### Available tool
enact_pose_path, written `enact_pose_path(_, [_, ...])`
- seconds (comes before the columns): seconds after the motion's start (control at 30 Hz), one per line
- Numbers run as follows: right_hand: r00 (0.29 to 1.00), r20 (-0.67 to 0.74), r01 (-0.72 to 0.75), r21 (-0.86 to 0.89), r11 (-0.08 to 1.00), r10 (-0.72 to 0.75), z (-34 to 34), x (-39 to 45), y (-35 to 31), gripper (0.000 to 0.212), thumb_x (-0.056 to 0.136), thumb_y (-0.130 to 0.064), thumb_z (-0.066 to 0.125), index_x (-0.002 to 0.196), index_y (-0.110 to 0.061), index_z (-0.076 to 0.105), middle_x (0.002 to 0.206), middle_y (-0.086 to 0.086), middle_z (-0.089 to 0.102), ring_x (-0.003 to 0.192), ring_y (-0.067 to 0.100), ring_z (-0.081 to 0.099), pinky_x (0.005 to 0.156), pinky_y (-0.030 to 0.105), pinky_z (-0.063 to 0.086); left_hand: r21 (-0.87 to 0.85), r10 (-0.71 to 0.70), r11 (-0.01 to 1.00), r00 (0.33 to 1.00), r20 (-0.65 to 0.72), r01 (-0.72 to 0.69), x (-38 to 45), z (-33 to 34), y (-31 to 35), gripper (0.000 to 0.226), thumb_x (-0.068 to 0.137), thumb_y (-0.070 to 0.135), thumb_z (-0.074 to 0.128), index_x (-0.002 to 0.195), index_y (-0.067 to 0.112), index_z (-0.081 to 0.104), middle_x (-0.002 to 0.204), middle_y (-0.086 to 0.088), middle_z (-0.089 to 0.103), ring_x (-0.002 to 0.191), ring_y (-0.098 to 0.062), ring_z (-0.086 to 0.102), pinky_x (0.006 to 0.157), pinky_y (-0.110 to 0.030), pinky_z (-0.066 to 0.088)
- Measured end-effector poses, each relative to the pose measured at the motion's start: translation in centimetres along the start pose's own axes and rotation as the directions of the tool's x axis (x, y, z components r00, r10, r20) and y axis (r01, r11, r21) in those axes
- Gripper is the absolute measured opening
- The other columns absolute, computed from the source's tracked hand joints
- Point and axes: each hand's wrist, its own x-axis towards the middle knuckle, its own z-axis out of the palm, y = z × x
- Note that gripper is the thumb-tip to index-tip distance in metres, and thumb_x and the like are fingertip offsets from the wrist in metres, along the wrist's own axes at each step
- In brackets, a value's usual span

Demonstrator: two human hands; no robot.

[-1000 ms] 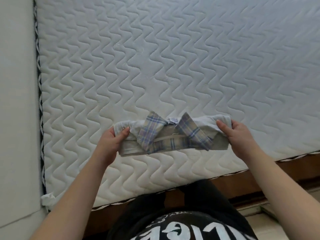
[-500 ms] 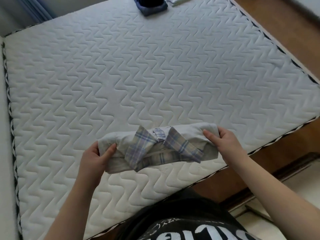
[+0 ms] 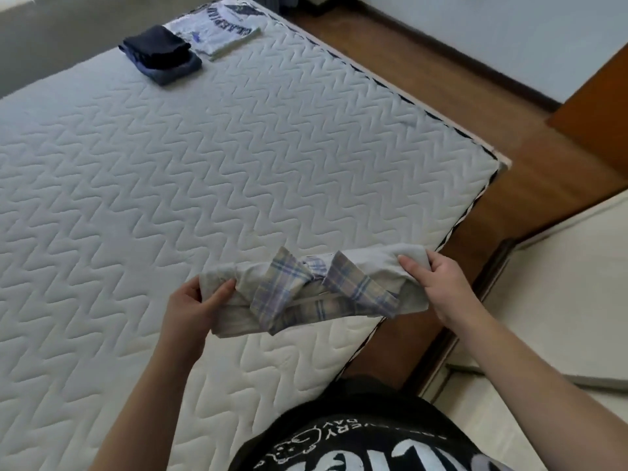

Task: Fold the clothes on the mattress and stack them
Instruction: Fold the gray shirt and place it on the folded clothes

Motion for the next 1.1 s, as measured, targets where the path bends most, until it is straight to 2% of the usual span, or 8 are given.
enact_pose_path(0.07, [0.999, -0.043, 0.025, 0.038, 0.999, -0.024, -1.5, -0.5, 0.0, 0.029, 0.076, -0.050, 0.076, 0.098, -0.031, 0.075, 0.095, 0.001, 0.076, 0.089, 0.022, 0.073, 0.080, 0.039, 0.058, 0.015, 0.006, 1.000, 0.998, 0.067, -0.007, 1.1, 1.7, 0.9, 0.005, 0.082, 0.015, 0.075, 0.087, 0.015, 0.074, 0.083, -0.005, 0.076, 0.075, -0.016, 0.072, 0.060, -0.022, 0.056])
enact_pose_path(0.13, [0.995, -0.091, 0.043, 0.058, 0.997, -0.038, -2.9, -1.2, 0.0, 0.039, 0.071, -0.056, 0.076, 0.099, -0.030, 0.075, 0.095, 0.001, 0.076, 0.088, 0.020, 0.073, 0.071, 0.029, 0.058, 0.041, 0.015, 0.999, 0.992, 0.125, -0.021, 2.2, 3.5, 1.8, 0.007, 0.083, 0.013, 0.074, 0.090, 0.013, 0.073, 0.082, -0.005, 0.076, 0.074, -0.015, 0.072, 0.059, -0.022, 0.056])
enact_pose_path(0.23, [0.982, -0.181, 0.066, 0.069, 0.995, -0.053, -5.5, -1.8, 0.0, 0.033, 0.073, -0.055, 0.074, 0.097, -0.033, 0.075, 0.093, -0.002, 0.076, 0.083, 0.014, 0.073, 0.062, 0.017, 0.053, 0.092, 0.018, 0.995, 0.975, 0.220, -0.039, 3.8, 6.8, 3.2, 0.008, 0.084, 0.015, 0.073, 0.091, 0.012, 0.073, 0.082, -0.005, 0.075, 0.074, -0.015, 0.072, 0.058, -0.022, 0.055])
enact_pose_path(0.4, [0.948, -0.319, 0.037, 0.099, 0.994, -0.004, -11.3, -1.2, 0.9, 0.017, 0.083, -0.045, 0.071, 0.097, -0.035, 0.074, 0.091, -0.004, 0.076, 0.083, 0.014, 0.072, 0.067, 0.027, 0.054, 0.171, 0.011, 0.982, 0.937, 0.348, -0.075, 6.9, 14.9, 5.2, 0.005, 0.087, 0.014, 0.071, 0.092, 0.011, 0.071, 0.078, -0.001, 0.074, 0.071, -0.012, 0.070, 0.057, -0.021, 0.053])
enact_pose_path(0.53, [0.921, -0.388, 0.055, 0.152, 0.987, 0.009, -16.5, -0.1, 1.7, 0.018, 0.081, -0.044, 0.074, 0.096, -0.035, 0.075, 0.091, -0.004, 0.076, 0.082, 0.012, 0.073, 0.060, 0.017, 0.053, 0.216, -0.012, 0.973, 0.911, 0.411, -0.085, 8.7, 22.7, 7.0, 0.006, 0.088, 0.016, 0.070, 0.094, 0.013, 0.071, 0.084, -0.005, 0.075, 0.076, -0.016, 0.071, 0.062, -0.026, 0.056])
enact_pose_path(0.67, [0.894, -0.446, 0.059, 0.185, 0.981, 0.031, -21.2, 1.3, 2.1, 0.017, 0.083, -0.042, 0.073, 0.097, -0.033, 0.074, 0.092, -0.003, 0.076, 0.082, 0.013, 0.073, 0.060, 0.017, 0.053, 0.250, -0.024, 0.963, 0.891, 0.453, -0.101, 9.9, 30.2, 9.0, 0.003, 0.088, 0.016, 0.071, 0.091, 0.018, 0.071, 0.082, -0.003, 0.075, 0.075, -0.016, 0.071, 0.060, -0.025, 0.056])
enact_pose_path(0.9, [0.841, -0.541, 0.083, 0.124, 0.989, -0.003, -28.1, 4.0, 1.9, 0.020, 0.086, -0.042, 0.070, 0.099, -0.028, 0.073, 0.090, -0.010, 0.075, 0.080, 0.006, 0.071, 0.058, 0.016, 0.052, 0.266, 0.009, 0.948, 0.851, 0.526, -0.174, 11.2, 41.0, 11.0, 0.006, 0.087, 0.019, 0.072, 0.092, 0.022, 0.072, 0.088, -0.004, 0.076, 0.082, -0.020, 0.073, 0.071, -0.035, 0.060])
enact_pose_path(1.1, [0.739, -0.673, 0.089, 0.140, 0.986, 0.029, -33.3, 6.3, 1.9, 0.011, 0.087, -0.034, 0.069, 0.093, -0.026, 0.074, 0.083, -0.010, 0.075, 0.074, 0.004, 0.070, 0.054, 0.013, 0.049, 0.252, 0.016, 0.948, 0.817, 0.576, -0.196, 13.2, 49.0, 12.3, 0.010, 0.089, 0.018, 0.069, 0.099, 0.017, 0.072, 0.091, -0.004, 0.076, 0.083, -0.020, 0.073, 0.066, -0.027, 0.056])
